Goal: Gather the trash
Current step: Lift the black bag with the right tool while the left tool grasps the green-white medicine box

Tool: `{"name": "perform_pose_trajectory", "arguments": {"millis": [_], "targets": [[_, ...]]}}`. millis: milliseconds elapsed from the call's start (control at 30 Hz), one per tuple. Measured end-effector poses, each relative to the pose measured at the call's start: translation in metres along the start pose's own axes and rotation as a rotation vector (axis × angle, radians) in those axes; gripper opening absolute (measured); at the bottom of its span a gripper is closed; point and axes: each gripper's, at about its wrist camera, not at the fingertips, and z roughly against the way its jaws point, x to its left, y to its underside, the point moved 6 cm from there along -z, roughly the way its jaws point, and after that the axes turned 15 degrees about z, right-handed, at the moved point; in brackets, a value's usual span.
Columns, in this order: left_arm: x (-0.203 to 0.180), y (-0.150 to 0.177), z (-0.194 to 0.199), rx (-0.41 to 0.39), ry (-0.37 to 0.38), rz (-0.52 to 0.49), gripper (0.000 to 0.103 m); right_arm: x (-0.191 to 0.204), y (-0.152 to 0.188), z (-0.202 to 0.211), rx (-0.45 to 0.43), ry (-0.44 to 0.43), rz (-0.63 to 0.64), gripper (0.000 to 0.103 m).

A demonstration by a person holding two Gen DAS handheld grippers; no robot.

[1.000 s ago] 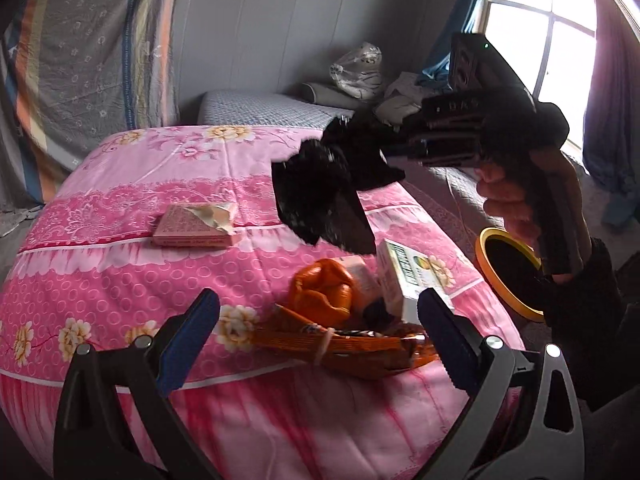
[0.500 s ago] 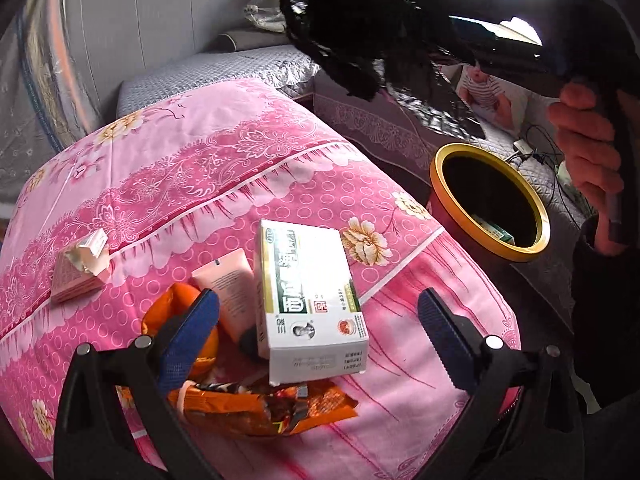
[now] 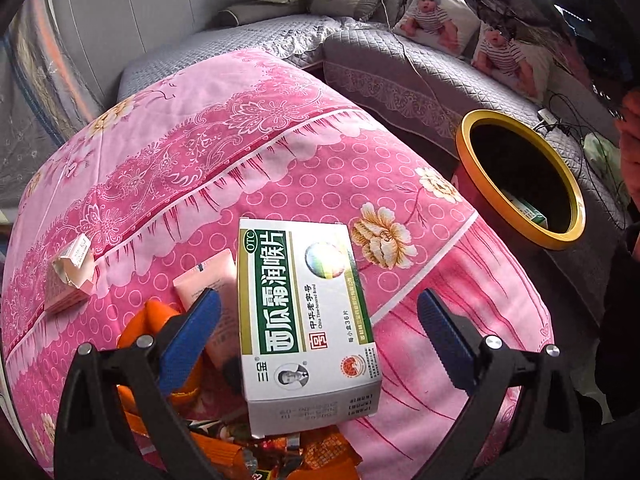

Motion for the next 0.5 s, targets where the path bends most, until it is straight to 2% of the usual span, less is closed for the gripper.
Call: {"name": "perform_pose_trajectory", "arguments": {"millis": [167, 200, 233, 267, 300, 433, 500], "targets": [[0.005, -0.001, -0.011, 0.027, -0.017, 0.008, 0.094, 0.000, 0.003, 0.005, -0.007, 0.000, -0.006, 0.020], [0.006, -0.002, -0.014, 0.034, -0.022, 0.013, 0.092, 0.001, 0.003, 0.005, -0.008, 0.001, -0.005, 0.020], [0.007, -0.003, -0.016, 0.045, -0.022, 0.022, 0.078, 0.001, 0.003, 0.005, -0.009, 0.003, -0.004, 0.020], [0.008, -0.002, -0.019, 0.061, -0.015, 0.030, 0.070, 0.001, 0.003, 0.005, -0.010, 0.005, -0.004, 0.020], [0.009, -0.003, -0.021, 0.073, -0.002, 0.044, 0.066, 0.001, 0.003, 0.005, -0.009, 0.004, -0.005, 0.020], [0.010, -0.004, -0.018, 0.060, 0.001, 0.057, 0.063, 0.004, 0.005, 0.004, -0.001, 0.005, -0.004, 0.020], [0.011, -0.006, -0.004, 0.043, 0.043, 0.082, 0.062, 0.006, 0.005, 0.004, 0.004, 0.001, -0.005, 0.020]]}}
